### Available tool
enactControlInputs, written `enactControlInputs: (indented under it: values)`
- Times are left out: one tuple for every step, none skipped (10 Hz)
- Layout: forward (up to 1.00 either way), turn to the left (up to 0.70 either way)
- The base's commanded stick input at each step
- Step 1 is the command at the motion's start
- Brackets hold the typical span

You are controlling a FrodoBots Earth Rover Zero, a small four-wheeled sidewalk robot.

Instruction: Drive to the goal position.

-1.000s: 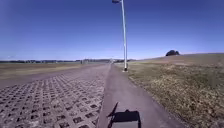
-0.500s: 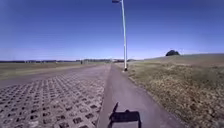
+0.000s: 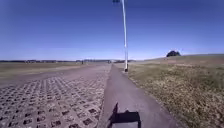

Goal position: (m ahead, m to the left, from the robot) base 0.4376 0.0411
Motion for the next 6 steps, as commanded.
enactControlInputs:
  values:
    - [0.85, 0.0]
    - [0.85, 0.0]
    - [0.85, 0.0]
    - [0.85, 0.0]
    - [0.85, 0.0]
    - [0.85, 0.0]
